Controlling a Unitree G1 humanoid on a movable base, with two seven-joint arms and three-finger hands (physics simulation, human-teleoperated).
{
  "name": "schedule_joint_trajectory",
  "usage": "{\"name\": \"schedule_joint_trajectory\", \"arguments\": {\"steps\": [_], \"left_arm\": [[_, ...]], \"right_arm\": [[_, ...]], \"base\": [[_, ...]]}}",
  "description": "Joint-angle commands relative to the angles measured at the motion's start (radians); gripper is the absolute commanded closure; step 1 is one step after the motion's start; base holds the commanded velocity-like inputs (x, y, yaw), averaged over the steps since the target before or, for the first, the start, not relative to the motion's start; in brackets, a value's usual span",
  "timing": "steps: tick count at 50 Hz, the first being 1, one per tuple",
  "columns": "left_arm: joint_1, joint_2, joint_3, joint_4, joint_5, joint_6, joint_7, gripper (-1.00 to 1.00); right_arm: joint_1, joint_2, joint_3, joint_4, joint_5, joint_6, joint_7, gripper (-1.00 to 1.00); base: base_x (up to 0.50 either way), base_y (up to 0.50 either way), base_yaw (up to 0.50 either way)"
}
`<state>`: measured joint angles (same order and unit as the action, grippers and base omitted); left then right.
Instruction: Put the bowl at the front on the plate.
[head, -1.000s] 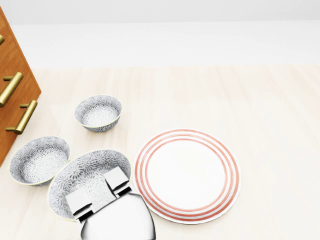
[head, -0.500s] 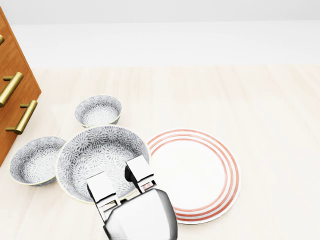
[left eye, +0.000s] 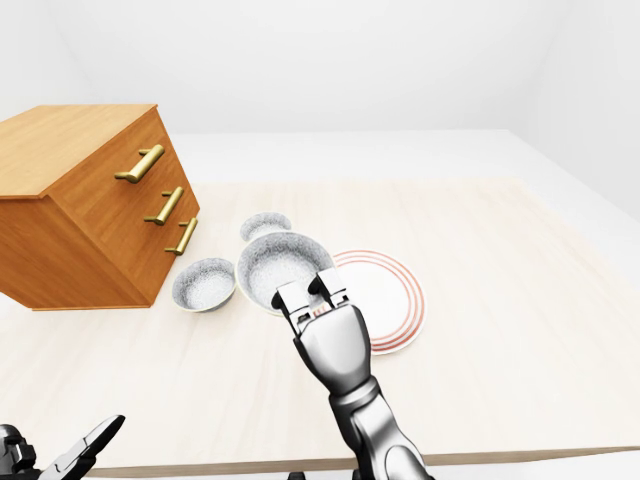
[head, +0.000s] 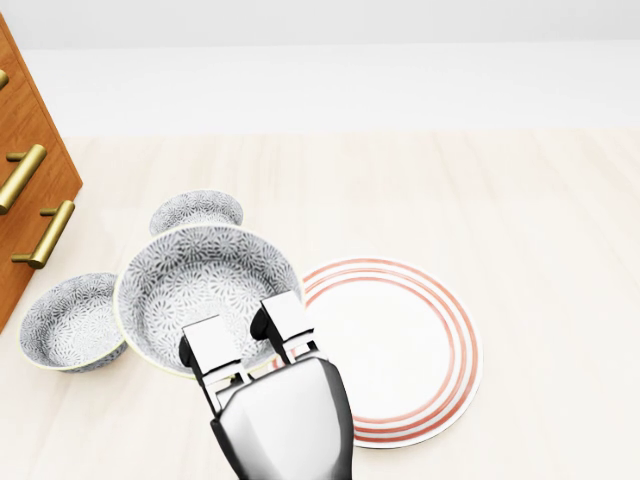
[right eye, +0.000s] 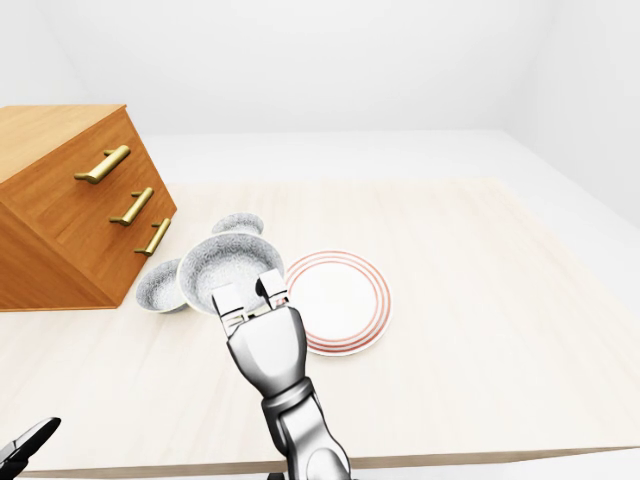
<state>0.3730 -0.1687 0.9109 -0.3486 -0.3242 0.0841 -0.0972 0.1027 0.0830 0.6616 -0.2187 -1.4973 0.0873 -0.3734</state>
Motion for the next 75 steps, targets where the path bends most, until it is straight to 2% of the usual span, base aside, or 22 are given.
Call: {"name": "schedule_joint_trajectory", "arguments": {"steps": [1, 11, 13, 18, 20, 21, 23, 29, 31, 35, 37, 38, 44, 48, 53, 58, 61, 67, 72, 75], "left_arm": [[0.000, 0.000, 0.000, 0.000, 0.000, 0.000, 0.000, -1.00], [-0.001, -0.001, 0.002, -0.002, 0.002, 0.002, -0.001, -1.00], [-0.009, 0.002, -0.007, 0.026, 0.009, -0.021, 0.003, -1.00], [0.008, -0.001, 0.003, -0.017, -0.008, 0.003, 0.000, -1.00], [-0.003, -0.003, 0.002, 0.002, 0.002, -0.002, -0.003, -1.00], [-0.006, -0.001, -0.002, 0.015, 0.005, -0.014, -0.002, -1.00], [0.003, 0.000, 0.001, -0.008, -0.005, 0.003, 0.000, -1.00], [-0.002, -0.001, -0.001, 0.006, 0.000, -0.007, -0.002, -1.00], [0.003, -0.002, 0.001, -0.008, -0.004, 0.003, -0.001, -1.00], [0.002, -0.003, 0.001, -0.005, -0.002, 0.003, -0.002, -1.00], [-0.003, -0.002, -0.003, 0.009, 0.003, -0.011, -0.002, -1.00], [0.004, -0.003, 0.000, -0.007, -0.003, 0.002, -0.001, -1.00], [0.004, -0.004, 0.005, -0.013, -0.005, 0.003, -0.004, -1.00], [-0.007, 0.000, -0.005, 0.021, 0.005, -0.020, -0.001, -1.00], [-0.005, 0.004, -0.017, 0.032, 0.006, -0.032, 0.007, -1.00], [-0.001, 0.006, -0.020, 0.028, 0.004, -0.029, 0.010, -1.00], [-0.007, 0.011, -0.026, 0.047, 0.008, -0.043, 0.015, -1.00], [0.006, 0.006, -0.015, 0.007, -0.001, -0.011, 0.011, -1.00], [0.004, 0.000, -0.006, -0.001, 0.001, -0.002, 0.003, -1.00], [-0.008, 0.004, -0.014, 0.034, 0.009, -0.030, 0.005, -1.00]], "right_arm": [[-0.009, 0.010, -0.005, 0.002, -0.003, 0.000, -0.028, 1.00], [0.007, -0.003, -0.017, -0.030, -0.044, 0.000, -0.014, 1.00], [0.017, -0.012, -0.019, -0.066, -0.063, 0.000, 0.016, 1.00], [0.058, -0.037, -0.034, -0.139, -0.109, 0.000, 0.028, 1.00], [0.068, -0.048, -0.038, -0.156, -0.112, 0.000, 0.030, 1.00], [0.071, -0.050, -0.038, -0.161, -0.111, 0.000, 0.026, 1.00], [0.072, -0.054, -0.043, -0.162, -0.106, 0.000, 0.021, 1.00], [0.063, -0.048, -0.062, -0.131, -0.093, 0.000, -0.015, 1.00], [0.060, -0.044, -0.069, -0.127, -0.087, 0.000, -0.013, 1.00], [0.064, -0.046, -0.083, -0.124, -0.077, 0.000, -0.020, 1.00], [0.066, -0.047, -0.089, -0.118, -0.058, 0.000, -0.030, 1.00], [0.068, -0.051, -0.096, -0.114, -0.052, 0.000, -0.037, 1.00], [0.070, -0.057, -0.124, -0.097, -0.010, 0.000, -0.059, 1.00], [0.073, -0.062, -0.144, -0.079, 0.014, 0.000, -0.075, 1.00], [0.087, -0.075, -0.171, -0.075, 0.035, 0.000, -0.086, 1.00], [0.104, -0.086, -0.181, -0.085, 0.017, 0.000, -0.067, 1.00], [0.112, -0.089, -0.182, -0.084, 0.002, 0.000, -0.064, 1.00], [0.112, -0.099, -0.191, -0.103, -0.060, 0.000, -0.001, 1.00], [0.101, -0.103, -0.207, -0.102, -0.131, 0.000, 0.061, 1.00], [0.099, -0.100, -0.218, -0.098, -0.152, 0.000, 0.078, 1.00]], "base": [[0.00, 0.00, 0.00], [0.00, 0.00, 0.00], [0.00, 0.00, 0.00], [0.00, 0.00, 0.00], [0.00, 0.00, 0.00], [0.00, 0.00, 0.00], [0.00, 0.00, 0.00], [0.00, 0.00, 0.00], [0.00, 0.00, 0.00], [0.00, 0.00, 0.00], [0.00, 0.00, 0.00], [0.00, 0.00, 0.00], [0.00, 0.00, 0.00], [0.00, 0.00, 0.00], [0.00, 0.00, 0.00], [0.00, 0.00, 0.00], [0.00, 0.00, 0.00], [0.00, 0.00, 0.00], [0.00, 0.00, 0.00], [0.00, 0.00, 0.00]]}}
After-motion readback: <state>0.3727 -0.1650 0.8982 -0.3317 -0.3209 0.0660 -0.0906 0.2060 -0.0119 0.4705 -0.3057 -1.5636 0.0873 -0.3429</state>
